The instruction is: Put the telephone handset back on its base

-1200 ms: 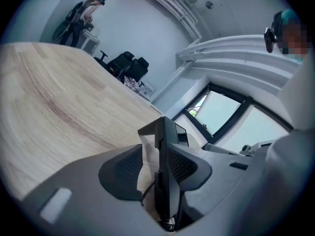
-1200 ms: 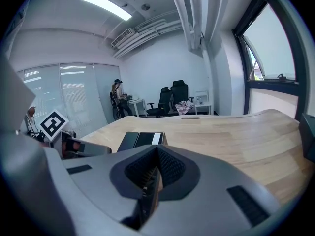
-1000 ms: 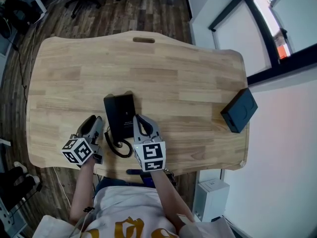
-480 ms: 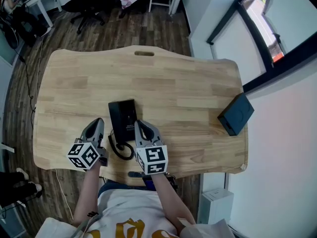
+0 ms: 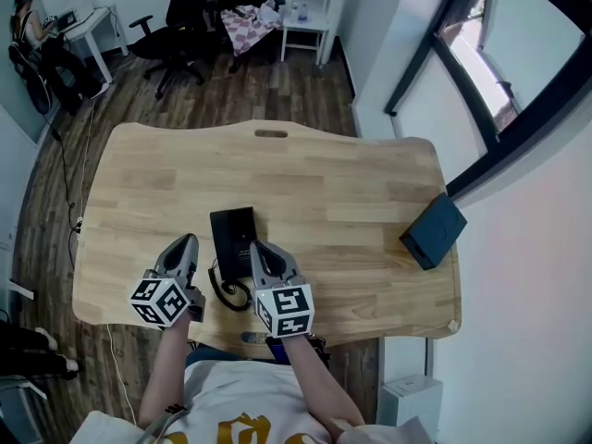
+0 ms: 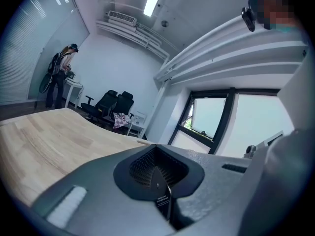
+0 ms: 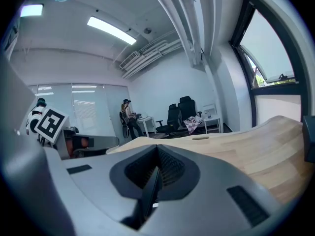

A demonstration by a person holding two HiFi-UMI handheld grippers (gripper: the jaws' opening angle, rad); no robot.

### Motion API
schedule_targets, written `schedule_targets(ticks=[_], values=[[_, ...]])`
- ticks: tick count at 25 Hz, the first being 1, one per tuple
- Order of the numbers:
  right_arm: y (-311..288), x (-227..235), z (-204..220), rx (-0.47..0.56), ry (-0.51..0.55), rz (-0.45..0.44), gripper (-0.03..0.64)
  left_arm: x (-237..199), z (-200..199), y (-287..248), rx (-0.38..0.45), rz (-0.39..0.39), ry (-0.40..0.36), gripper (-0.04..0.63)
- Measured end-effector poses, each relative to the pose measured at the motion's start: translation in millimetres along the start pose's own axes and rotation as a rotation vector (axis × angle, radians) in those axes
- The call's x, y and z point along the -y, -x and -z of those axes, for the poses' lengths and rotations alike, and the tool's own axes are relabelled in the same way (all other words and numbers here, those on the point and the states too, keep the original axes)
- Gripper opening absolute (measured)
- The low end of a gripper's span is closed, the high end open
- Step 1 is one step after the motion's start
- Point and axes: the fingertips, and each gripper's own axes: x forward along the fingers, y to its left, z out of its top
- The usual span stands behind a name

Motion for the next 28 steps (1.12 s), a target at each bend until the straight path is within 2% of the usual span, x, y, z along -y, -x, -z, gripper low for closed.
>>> schedule_targets(ticks=[7,10,17,23,25,28], values=[[7.9,-2.1,-18.7,0.034,0.07,0.018,0.006,25.1,-24.6,-7.9,0.027,0.06,-0.075,0.003],[10.6,-11.0,-16.5,0.022,0.117,0.026,0.006,31.2,-31.0,-4.0,0.028,0.105,-0.061,0.003],[9.4,-29.1,-27.2,0.023,0.159,0.068,0.006,21.3,-41.7,8.2,0.025,0.095,-0.111,0.003],[20.6,-55.2,-34.3,0.032,0.267,0.134,0.006,21.7,-52.2,30.1,0.066,0.076,-0.27,0.003],[24.7,-57.5,-34.1,0.04,0.261,0.156,0.006,21.9,-50.8,34.0,0.068,0.099,-0.26,0.003],[30.4,-59.5,-34.4,0.059,0.232,0.171,0.006,20.7,-50.1,37.6,0.092,0.137,-0.127,0.003]])
